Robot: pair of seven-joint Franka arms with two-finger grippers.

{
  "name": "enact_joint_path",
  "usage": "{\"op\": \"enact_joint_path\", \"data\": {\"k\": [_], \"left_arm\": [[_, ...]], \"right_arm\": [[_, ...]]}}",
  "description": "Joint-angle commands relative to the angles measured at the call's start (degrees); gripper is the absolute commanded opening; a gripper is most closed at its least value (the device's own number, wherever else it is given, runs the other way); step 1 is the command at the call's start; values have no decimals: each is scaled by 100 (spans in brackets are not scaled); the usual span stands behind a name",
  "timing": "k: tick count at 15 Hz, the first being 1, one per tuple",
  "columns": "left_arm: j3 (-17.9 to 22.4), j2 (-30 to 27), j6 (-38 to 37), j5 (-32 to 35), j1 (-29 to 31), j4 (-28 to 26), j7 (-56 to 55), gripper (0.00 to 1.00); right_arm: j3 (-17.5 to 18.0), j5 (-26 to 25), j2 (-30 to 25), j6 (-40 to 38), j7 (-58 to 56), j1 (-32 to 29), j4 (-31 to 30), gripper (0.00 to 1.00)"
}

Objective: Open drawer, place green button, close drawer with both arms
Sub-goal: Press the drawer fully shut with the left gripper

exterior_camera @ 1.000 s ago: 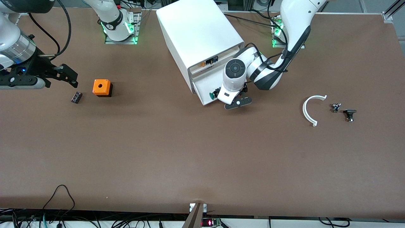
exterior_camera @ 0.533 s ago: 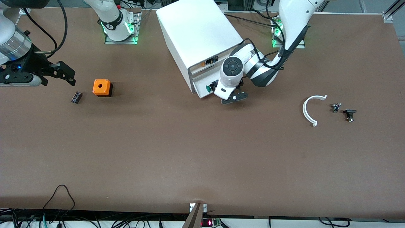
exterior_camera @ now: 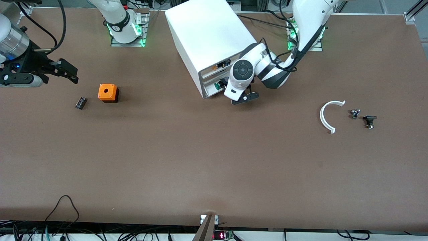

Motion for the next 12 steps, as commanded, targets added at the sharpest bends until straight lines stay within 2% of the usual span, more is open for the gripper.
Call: {"op": "enact_joint_path", "data": {"k": [1,12], "left_arm": [[-86,10,-100,-209,16,-18,78,99],[-271,54,-232,-314,42,-18,78,99]], "right_arm": [[16,114,91,-156,-20,-35,191,100],[7,61,91,-103,-90,-44,208,100]]}}
